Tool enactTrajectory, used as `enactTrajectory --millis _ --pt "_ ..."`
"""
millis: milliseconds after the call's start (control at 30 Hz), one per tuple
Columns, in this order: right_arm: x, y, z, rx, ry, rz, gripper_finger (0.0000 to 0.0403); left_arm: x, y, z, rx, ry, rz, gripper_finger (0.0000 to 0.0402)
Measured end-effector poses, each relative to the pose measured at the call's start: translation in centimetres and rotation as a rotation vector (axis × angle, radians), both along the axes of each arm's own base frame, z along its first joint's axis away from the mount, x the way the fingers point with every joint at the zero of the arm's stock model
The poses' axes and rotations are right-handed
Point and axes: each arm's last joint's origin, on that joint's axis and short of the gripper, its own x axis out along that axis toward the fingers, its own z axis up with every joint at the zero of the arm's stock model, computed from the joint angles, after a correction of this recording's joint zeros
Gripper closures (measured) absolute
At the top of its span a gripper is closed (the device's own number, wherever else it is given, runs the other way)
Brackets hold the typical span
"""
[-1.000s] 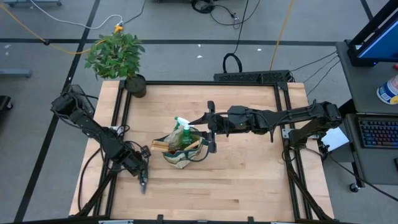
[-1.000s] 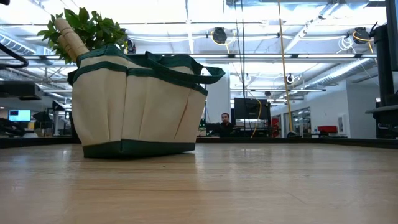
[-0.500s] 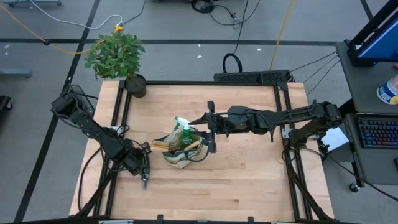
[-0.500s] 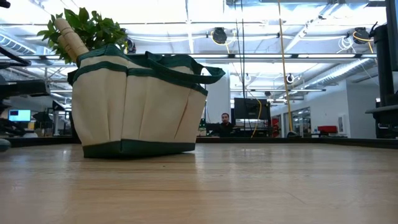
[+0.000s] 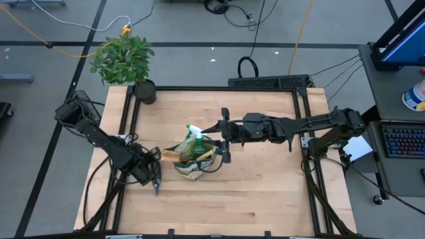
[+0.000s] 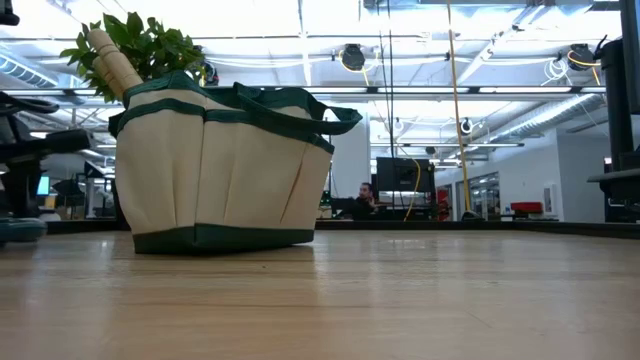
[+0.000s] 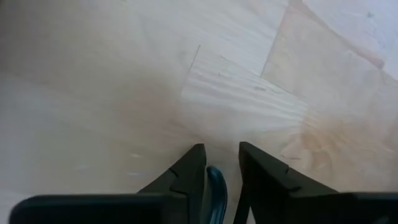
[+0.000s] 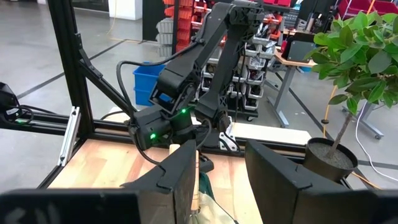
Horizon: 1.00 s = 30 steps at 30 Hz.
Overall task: Pick & Place Garden tools in Gardening bag
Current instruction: Put the green scissors into the brown bag
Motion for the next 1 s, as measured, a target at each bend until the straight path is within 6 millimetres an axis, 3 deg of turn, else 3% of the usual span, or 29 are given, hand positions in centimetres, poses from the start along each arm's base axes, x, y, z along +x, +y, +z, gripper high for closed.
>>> enactTrajectory --millis 333,1000 --pt "0.0 0.0 0.0 -0.001 -0.005 0.0 0.0273 -0.3 -0.1 0.8 -0.114 0.001 -0.064 0.0234" --pt "0.1 -0.8 0.3 -0.022 -0.034 -0.023 0.0273 1.2 -1.2 0.2 -0.223 -0.018 -0.144 0.0236"
